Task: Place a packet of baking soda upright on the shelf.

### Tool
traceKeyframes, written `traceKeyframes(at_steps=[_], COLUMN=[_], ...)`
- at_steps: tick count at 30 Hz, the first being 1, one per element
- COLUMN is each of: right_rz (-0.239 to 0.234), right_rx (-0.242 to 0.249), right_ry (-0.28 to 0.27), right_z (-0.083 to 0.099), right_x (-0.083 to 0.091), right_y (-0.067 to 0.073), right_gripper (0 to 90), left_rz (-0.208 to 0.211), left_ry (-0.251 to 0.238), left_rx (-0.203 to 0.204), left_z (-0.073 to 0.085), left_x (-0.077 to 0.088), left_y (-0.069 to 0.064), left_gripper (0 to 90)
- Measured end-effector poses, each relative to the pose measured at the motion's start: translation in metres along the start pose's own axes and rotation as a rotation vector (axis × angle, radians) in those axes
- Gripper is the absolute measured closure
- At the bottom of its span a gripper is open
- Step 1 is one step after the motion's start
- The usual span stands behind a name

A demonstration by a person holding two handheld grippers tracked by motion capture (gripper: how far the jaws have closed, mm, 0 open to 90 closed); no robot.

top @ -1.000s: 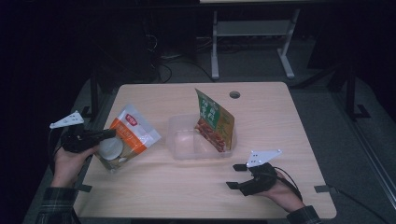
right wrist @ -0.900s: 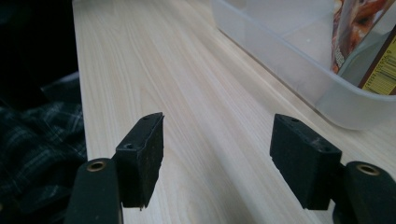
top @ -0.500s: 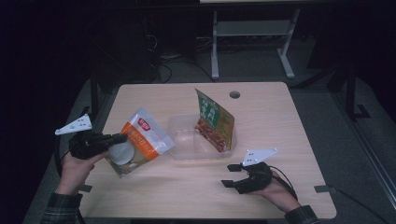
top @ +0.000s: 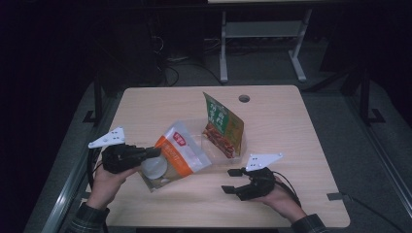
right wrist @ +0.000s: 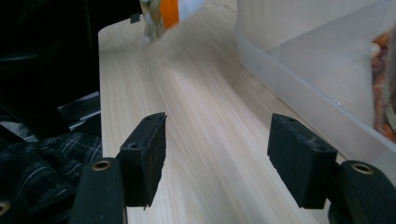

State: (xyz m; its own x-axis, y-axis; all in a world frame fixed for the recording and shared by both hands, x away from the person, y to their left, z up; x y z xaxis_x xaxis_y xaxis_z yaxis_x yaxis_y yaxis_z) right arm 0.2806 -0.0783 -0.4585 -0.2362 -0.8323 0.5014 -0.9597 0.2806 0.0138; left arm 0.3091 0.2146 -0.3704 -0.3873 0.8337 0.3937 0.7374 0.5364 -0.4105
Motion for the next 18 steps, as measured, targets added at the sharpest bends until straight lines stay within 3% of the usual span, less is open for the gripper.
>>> traceKeyframes(at_steps=[6, 12, 18], right_rz=[-0.030, -0.072, -0.114], right_rx=[0.029, 0.028, 0.020], right_ry=[-0.025, -0.069, -0.088], right_z=[-0.010, -0.020, -0.026], right_x=[-0.011, -0.020, -0.033], right_y=[0.004, 0.007, 0.011], right_gripper=[36.7, 36.4, 44.7], left_rz=[0.038, 0.061, 0.076], left_ry=[0.029, 0.047, 0.051], left_rx=[0.005, -0.002, -0.006], left_z=[0.008, 0.014, 0.015], left_x=[-0.017, -0.027, -0.030], left_y=[-0.013, -0.022, -0.025], left_gripper=[89.9, 89.8, 89.9])
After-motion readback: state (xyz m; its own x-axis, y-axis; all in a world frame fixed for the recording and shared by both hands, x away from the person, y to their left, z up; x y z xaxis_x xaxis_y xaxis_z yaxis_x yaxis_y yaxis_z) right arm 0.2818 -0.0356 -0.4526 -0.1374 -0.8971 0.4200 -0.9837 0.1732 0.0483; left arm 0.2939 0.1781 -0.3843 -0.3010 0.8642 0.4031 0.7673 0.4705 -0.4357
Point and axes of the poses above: each handheld gripper's, and its own axes: x roughly backward along the jaws, z roughly out of its underside, y roughly to its left, the point moved 6 cm from there along -x, roughly forward along the jaws, and after that the axes turned 14 degrees about x, right-handed, at the moved point
